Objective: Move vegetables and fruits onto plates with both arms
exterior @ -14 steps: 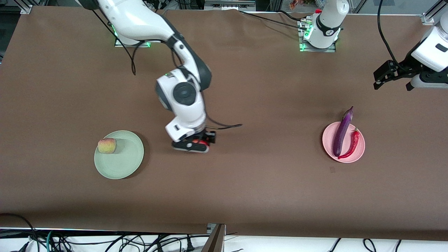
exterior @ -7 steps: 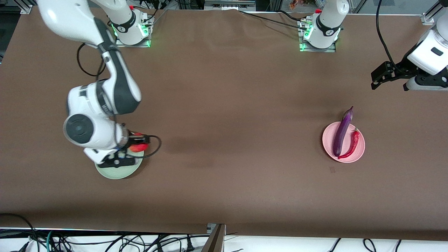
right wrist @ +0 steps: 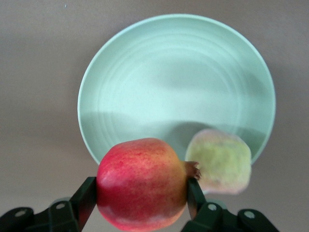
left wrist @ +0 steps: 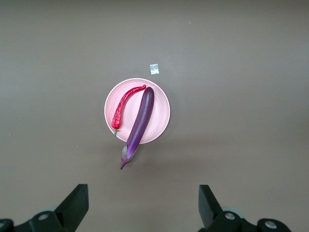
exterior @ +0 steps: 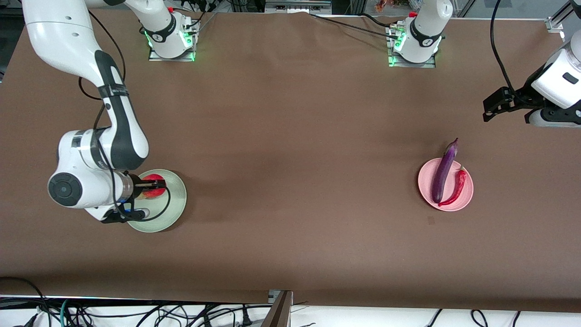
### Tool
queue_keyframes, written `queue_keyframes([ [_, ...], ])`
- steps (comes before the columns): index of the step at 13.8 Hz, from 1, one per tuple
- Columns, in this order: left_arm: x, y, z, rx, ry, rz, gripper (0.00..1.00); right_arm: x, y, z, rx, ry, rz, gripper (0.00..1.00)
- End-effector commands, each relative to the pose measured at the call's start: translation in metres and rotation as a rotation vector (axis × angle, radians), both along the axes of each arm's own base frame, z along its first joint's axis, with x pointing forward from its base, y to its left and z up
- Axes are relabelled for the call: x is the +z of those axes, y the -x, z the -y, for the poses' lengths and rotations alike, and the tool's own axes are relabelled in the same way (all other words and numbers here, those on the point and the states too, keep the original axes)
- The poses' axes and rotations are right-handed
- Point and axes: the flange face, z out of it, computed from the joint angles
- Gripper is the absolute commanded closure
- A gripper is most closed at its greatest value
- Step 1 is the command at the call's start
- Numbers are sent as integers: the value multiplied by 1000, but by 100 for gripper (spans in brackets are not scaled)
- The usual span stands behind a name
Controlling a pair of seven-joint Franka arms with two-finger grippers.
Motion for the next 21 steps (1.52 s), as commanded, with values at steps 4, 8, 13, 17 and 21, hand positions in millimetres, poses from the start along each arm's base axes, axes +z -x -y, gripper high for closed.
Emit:
queue_keyframes([
  [4,7,-2,2,-7,-8,-6,0,-16,-3,4,-13,-23,12,33],
  [8,7,-2,2,-7,-7,-5,0,23,2,9,-9,-21,-20,0],
  [13,7,-2,2,-6,-8,-4,0,138,16,16,-4,-8,-45,0],
  [17,6,-3,2,-6,-8,-6,0,230,51,28,-32,-4,-34,0],
  [21,7,-2,2,-6,-8,-4,0,296,105,52,-51,-12,22,0],
])
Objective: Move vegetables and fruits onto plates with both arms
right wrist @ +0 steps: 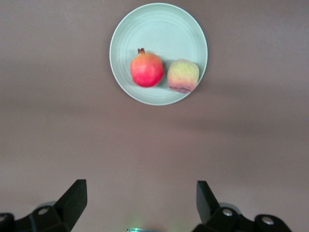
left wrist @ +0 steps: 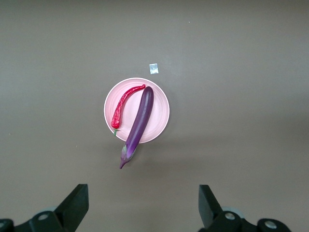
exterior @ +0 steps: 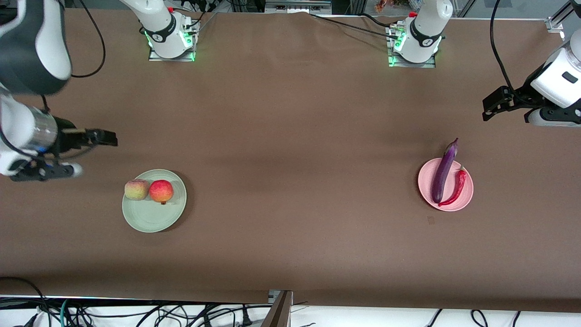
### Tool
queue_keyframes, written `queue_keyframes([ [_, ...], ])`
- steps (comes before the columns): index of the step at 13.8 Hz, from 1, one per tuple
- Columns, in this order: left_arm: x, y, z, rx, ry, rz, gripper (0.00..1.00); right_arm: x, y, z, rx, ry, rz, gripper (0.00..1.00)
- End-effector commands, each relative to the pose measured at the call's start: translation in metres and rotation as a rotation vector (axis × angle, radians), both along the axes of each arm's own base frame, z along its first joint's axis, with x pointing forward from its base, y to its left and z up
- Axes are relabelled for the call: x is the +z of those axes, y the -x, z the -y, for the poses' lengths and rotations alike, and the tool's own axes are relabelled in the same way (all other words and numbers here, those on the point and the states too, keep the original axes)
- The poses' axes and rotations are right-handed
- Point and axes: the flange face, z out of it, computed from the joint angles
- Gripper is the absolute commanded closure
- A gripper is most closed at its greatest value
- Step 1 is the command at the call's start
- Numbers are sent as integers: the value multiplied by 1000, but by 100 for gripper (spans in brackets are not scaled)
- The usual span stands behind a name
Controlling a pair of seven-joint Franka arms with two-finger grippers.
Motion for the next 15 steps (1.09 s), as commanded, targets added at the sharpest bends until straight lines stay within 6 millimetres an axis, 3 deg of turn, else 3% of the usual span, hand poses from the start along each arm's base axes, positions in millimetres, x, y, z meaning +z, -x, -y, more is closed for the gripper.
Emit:
queue_keyframes([
  [1,6,-3,1,-4,-8,-3,0,33,47,24,-24,-10,19,0],
  [3,5,-3,1,-4,-8,-4,0,73,69,44,-56,-11,90,0],
  [5,6,-3,1,-4,-8,-3,0,89,90,55,-72,-4,101,0],
  [7,6,-3,1,-4,-8,-3,0,85,105,63,-65,64,82,0],
  [8,5,-3,1,-4,-8,-4,0,86,105,52,-37,104,82,0],
  [10,6,-3,1,-4,-8,-3,0,82,102,46,-25,104,77,0],
  [15,5,-3,1,-4,-8,-4,0,81,92,56,-43,103,69,0],
])
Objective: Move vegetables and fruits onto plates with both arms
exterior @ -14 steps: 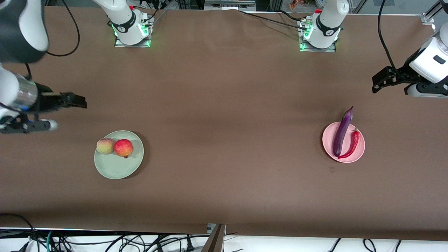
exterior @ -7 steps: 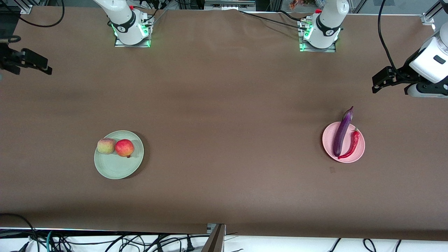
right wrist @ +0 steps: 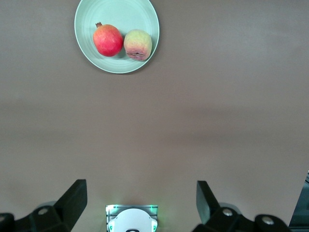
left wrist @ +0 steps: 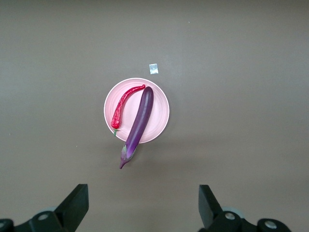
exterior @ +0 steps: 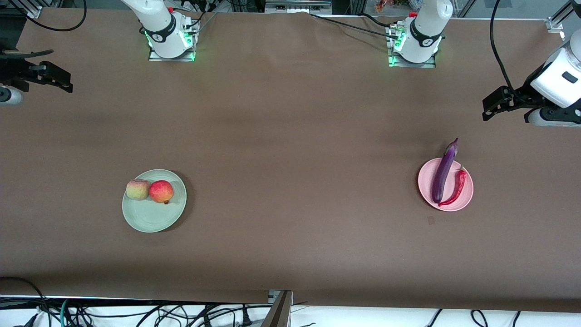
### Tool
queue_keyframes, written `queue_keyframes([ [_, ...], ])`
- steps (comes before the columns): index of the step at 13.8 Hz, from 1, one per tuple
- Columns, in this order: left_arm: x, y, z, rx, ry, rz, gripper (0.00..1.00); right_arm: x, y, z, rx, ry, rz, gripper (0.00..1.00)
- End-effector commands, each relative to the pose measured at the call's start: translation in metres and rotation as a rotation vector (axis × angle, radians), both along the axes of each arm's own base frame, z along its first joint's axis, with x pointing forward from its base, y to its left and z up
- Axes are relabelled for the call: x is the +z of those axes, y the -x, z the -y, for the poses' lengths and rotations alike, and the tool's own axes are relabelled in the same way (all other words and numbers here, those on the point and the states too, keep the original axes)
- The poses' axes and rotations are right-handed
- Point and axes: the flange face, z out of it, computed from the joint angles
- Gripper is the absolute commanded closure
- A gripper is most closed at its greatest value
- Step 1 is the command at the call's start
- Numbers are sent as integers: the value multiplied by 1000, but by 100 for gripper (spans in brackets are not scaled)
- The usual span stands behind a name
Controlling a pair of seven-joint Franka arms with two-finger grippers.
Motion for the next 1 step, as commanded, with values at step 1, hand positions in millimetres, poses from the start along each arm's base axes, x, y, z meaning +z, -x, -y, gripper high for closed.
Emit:
queue_keyframes([
  [1,5,-3,1,-3,-8,-3,0,5,-2,3,2,7,7,0],
])
